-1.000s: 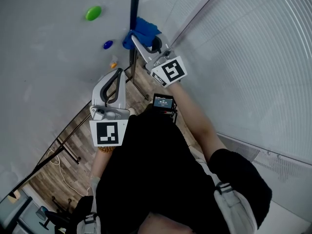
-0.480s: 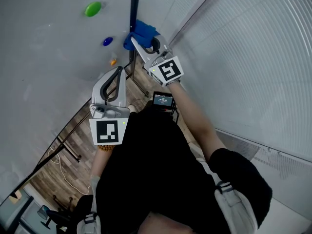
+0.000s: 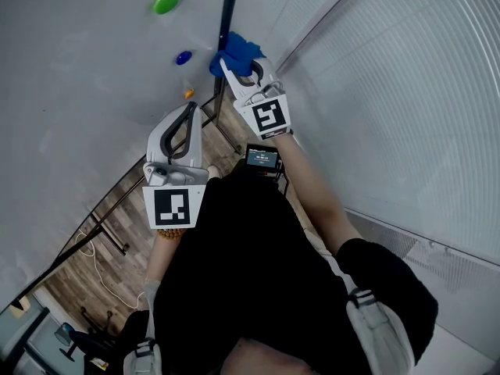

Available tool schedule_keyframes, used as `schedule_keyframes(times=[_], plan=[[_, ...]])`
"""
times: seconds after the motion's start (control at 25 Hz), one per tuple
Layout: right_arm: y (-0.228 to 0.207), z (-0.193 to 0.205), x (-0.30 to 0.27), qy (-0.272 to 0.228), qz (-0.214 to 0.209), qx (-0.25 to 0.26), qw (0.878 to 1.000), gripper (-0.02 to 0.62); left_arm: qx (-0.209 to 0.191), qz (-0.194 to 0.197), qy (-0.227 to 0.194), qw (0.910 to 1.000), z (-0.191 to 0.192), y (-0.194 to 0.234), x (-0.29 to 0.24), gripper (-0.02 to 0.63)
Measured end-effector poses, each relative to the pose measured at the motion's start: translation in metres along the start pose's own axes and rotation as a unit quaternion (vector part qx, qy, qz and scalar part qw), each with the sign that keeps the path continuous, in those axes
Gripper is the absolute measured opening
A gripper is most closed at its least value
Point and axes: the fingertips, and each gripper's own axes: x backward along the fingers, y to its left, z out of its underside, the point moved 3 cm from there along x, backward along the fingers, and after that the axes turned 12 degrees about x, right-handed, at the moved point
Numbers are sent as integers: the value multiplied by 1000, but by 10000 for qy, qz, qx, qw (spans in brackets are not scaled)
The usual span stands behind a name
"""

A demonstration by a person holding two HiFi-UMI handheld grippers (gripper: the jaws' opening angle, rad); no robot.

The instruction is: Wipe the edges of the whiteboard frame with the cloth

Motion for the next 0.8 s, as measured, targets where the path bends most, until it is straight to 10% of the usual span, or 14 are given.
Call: schedule_keyframes(times=[0.8], plan=[[17,24,7,656,968,-357,9925,107,-50,-238,-64,9997,9,21,14,0]])
